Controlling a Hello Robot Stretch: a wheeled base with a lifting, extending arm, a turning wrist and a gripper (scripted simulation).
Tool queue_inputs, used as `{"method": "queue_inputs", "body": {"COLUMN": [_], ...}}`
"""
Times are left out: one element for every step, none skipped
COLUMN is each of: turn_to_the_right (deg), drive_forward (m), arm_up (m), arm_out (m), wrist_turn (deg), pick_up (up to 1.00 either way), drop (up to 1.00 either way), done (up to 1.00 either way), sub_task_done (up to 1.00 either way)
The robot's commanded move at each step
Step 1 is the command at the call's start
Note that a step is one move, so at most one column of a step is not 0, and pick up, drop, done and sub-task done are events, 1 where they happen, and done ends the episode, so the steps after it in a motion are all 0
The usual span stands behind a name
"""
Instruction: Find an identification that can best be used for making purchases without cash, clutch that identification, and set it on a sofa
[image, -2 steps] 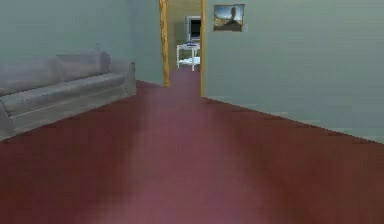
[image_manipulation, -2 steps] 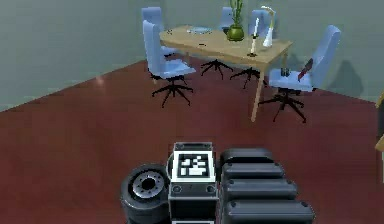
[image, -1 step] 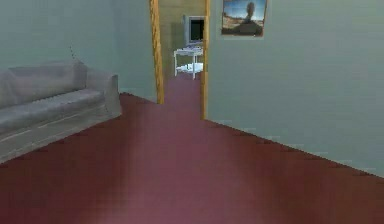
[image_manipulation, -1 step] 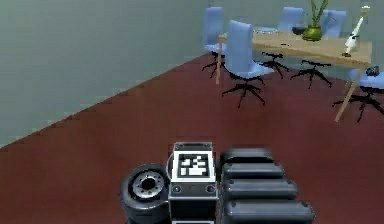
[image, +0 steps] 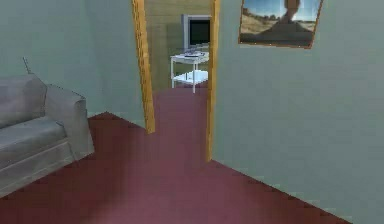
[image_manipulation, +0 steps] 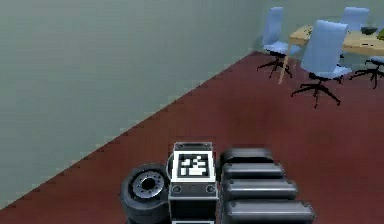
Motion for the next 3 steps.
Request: {"method": "queue_inputs", "body": {"turn_to_the_right": [-3.0, 0.0, 0.0], "drive_forward": [0.0, 1.0, 0.8], "arm_up": [0.0, 0.0, 0.0], "arm_out": [0.0, 0.0, 0.0], "wrist_turn": [0.0, 0.0, 0.0], "pick_up": [0.0, 0.0, 0.0], "drop": [0.0, 0.0, 0.0], "done": [0.0, 0.0, 0.0], "sub_task_done": [0.0, 0.0, 0.0]}}
